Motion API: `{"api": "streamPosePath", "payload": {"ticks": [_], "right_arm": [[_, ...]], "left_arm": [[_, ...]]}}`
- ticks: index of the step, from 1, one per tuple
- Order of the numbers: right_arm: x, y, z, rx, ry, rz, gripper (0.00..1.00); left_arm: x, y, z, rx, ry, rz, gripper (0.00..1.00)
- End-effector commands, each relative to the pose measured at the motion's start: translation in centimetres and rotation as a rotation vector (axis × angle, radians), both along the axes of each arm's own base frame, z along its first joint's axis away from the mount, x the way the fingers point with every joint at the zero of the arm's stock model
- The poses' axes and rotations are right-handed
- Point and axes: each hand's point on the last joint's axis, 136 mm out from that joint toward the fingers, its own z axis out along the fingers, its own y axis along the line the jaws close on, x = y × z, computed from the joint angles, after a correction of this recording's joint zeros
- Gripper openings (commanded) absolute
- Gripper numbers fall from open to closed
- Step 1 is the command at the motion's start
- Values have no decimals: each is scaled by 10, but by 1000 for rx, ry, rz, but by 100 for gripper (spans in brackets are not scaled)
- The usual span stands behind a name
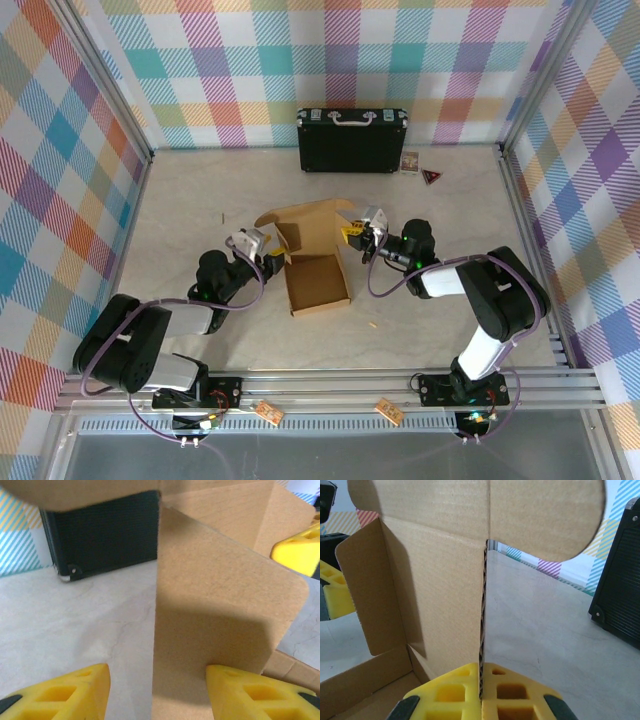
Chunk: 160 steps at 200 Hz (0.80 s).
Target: Fold the paper box
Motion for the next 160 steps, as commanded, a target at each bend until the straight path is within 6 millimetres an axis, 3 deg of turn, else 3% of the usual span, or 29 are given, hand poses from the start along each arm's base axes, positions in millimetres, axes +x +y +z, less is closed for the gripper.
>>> {"api": "streamPosePath", "payload": {"ticks": [1, 40, 87, 122, 148, 160], "right_arm": [[-32, 20, 5, 22, -15, 184, 0], [-33, 20, 5, 20, -8, 185, 0], [-33, 21, 4, 18, -3, 194, 0], [-33, 22, 3, 16, 2, 199, 0], [-33, 22, 2, 14, 10, 200, 0], [-33, 22, 0, 11, 16, 200, 0]], "left_arm": [[-17, -22, 39, -28, -219, -156, 53], [-25, -32, 35, -18, -212, -260, 51], [-22, -33, 35, -26, -199, -266, 44], [-15, -35, 34, -43, -159, -269, 28], [-9, -33, 32, -43, -152, -242, 6], [-8, -32, 33, -43, -150, -238, 0]]}}
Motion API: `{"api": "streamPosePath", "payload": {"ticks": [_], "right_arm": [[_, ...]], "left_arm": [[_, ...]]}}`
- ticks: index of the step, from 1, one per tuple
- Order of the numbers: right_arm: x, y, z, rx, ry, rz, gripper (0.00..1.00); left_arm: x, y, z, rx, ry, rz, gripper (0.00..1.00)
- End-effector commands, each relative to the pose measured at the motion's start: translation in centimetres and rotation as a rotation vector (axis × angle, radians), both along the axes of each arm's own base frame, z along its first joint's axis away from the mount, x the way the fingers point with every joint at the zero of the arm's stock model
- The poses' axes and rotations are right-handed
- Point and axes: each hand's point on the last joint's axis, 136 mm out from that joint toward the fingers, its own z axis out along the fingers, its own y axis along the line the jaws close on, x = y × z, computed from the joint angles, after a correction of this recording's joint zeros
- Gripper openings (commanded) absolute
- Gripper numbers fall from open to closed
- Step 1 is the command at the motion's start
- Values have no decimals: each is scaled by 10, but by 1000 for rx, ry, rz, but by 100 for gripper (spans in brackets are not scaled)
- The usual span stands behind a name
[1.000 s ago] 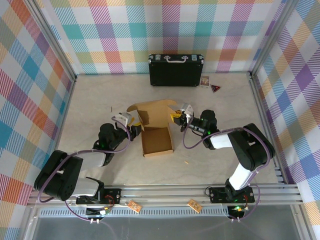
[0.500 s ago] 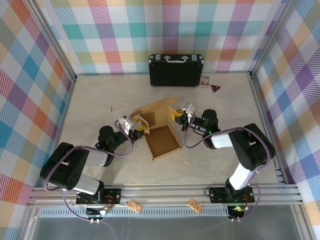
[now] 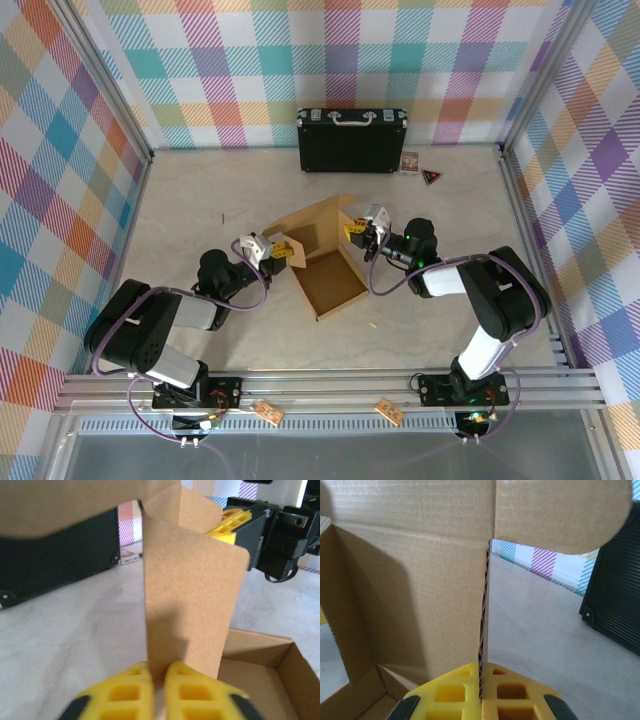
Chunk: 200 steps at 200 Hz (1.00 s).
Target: Fold the paper box
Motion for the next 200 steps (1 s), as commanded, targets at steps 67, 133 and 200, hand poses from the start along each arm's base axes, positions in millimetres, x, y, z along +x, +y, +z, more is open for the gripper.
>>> {"api": "streamPosePath", "payload": {"ticks": [67, 133, 200], "right_arm": [[-39, 30, -2, 6, 28, 231, 0], [-39, 31, -2, 6, 31, 239, 0], [-42, 32, -3, 18, 64, 257, 0]], "left_arm": [[14, -5, 27, -6, -95, 1, 0], [14, -9, 26, -3, -64, -28, 26], [22, -8, 31, -24, -98, -4, 44]]}}
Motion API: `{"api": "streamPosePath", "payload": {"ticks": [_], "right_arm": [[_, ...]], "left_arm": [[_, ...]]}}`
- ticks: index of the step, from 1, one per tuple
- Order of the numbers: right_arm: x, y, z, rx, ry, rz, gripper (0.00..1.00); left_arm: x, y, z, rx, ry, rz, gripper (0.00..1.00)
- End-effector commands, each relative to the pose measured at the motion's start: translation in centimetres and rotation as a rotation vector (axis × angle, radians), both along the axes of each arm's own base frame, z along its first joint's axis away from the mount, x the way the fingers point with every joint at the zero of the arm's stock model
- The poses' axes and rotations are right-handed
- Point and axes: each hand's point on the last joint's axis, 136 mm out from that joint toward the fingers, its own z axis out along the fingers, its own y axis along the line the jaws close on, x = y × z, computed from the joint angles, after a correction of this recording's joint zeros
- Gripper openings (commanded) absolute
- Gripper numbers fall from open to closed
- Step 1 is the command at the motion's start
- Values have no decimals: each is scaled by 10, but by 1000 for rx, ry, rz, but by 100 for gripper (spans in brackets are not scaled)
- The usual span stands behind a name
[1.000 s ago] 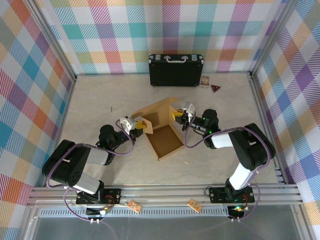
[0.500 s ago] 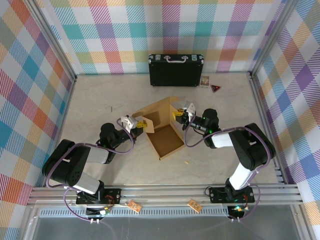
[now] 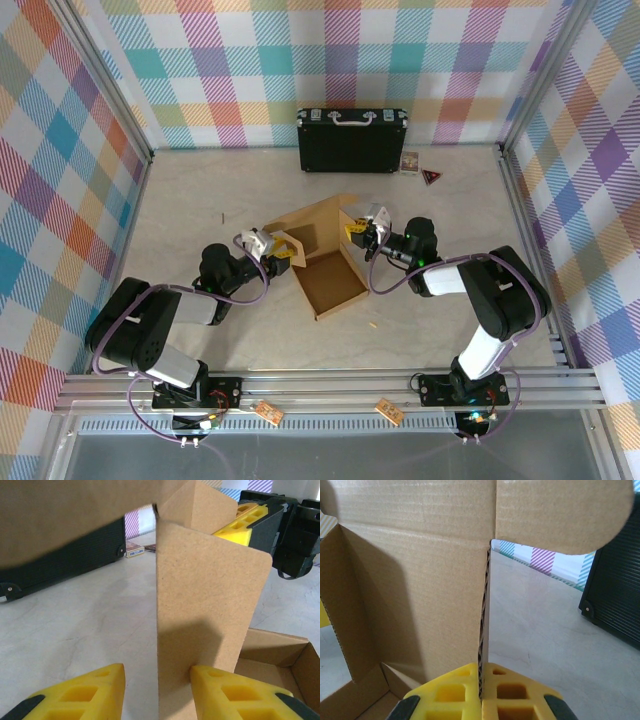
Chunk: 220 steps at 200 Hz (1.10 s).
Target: Fold the paper box
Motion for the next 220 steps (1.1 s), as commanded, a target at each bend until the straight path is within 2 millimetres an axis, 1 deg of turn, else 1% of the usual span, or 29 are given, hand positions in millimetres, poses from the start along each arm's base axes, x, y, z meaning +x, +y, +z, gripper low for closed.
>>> {"api": "streamPosePath", "payload": {"ticks": [1, 8, 15, 66, 86, 101, 121, 148, 192, 220], "right_arm": [[-43, 33, 1, 28, 48, 258, 0], [-44, 33, 1, 28, 50, 261, 0], [-44, 33, 1, 29, 49, 261, 0], [-41, 31, 2, 25, 38, 231, 0], [-40, 29, 4, 31, 26, 218, 0], [-40, 29, 5, 34, 28, 218, 0], [-37, 29, 5, 38, 31, 204, 0], [-34, 25, 4, 40, 28, 165, 0], [-27, 21, 3, 41, 29, 123, 0], [-17, 14, 1, 29, 33, 45, 0]], "left_arm": [[11, -9, 36, -50, -127, -18, 45], [11, -8, 36, -53, -135, -17, 50], [9, -9, 36, -55, -142, -22, 53], [-9, -15, 31, -32, -144, -116, 53], [-14, -17, 20, 11, -86, -141, 53], [-23, -18, 12, 46, -55, -177, 53], [-30, -19, 17, 41, -69, -198, 53], [-34, -20, 14, 38, -53, -220, 53], [-39, -21, 16, 35, -57, -240, 53], [-41, -19, 13, 41, -42, -234, 54]]}}
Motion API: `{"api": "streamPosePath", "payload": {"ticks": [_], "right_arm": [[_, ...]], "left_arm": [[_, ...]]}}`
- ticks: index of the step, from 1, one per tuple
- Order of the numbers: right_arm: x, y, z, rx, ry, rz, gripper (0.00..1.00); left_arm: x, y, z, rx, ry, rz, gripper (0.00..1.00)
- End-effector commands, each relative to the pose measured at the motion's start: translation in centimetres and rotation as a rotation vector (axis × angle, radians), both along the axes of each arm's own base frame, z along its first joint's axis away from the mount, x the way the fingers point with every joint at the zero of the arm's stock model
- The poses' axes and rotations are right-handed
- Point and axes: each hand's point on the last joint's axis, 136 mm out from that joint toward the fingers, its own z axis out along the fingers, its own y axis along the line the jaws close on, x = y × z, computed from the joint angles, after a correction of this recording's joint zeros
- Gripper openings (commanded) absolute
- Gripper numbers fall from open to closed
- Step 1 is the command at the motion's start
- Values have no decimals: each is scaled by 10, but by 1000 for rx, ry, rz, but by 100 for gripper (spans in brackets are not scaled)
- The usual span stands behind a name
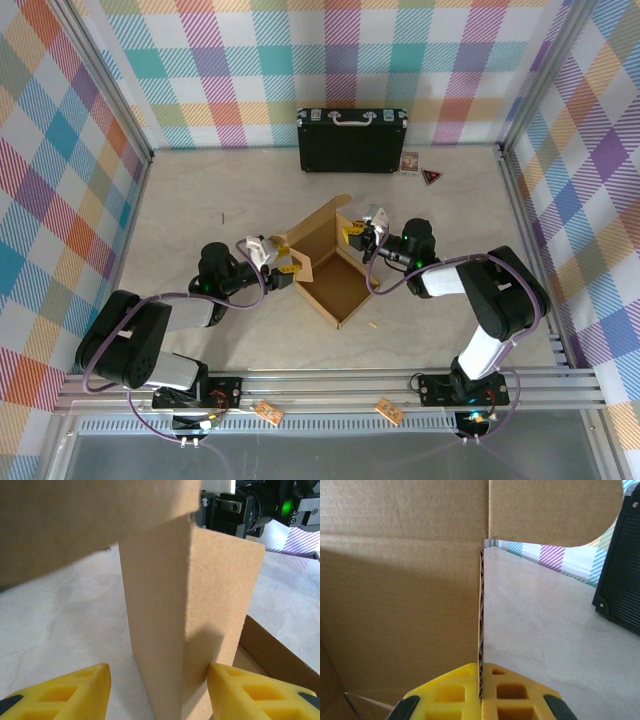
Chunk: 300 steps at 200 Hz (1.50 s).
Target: Fold the paper box
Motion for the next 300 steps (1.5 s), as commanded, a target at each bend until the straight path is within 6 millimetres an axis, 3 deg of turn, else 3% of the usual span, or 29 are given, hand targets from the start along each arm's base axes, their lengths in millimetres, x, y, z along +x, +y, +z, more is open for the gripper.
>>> {"api": "streamPosePath", "payload": {"ticks": [1, 118, 180, 211, 268, 291, 300], "right_arm": [[-11, 9, 3, 9, -12, 31, 0], [-7, 0, 6, 22, -40, -25, 0], [-16, 11, 5, 42, -4, 70, 0], [-16, 11, 4, 34, -7, 65, 0], [-18, 11, 4, 34, -5, 79, 0], [-19, 12, 4, 34, -3, 89, 0], [-19, 12, 4, 34, -3, 91, 0]], "left_arm": [[-5, -4, 10, -1, -41, -29, 54], [-1, -3, 13, -10, -46, -6, 54], [49, 8, 12, -15, -49, 198, 46], [53, 15, 16, -29, -60, 255, 44], [45, 1, 21, -60, -60, 152, 16], [46, -1, 21, -64, -61, 137, 0], [46, -2, 21, -64, -59, 134, 0]]}}
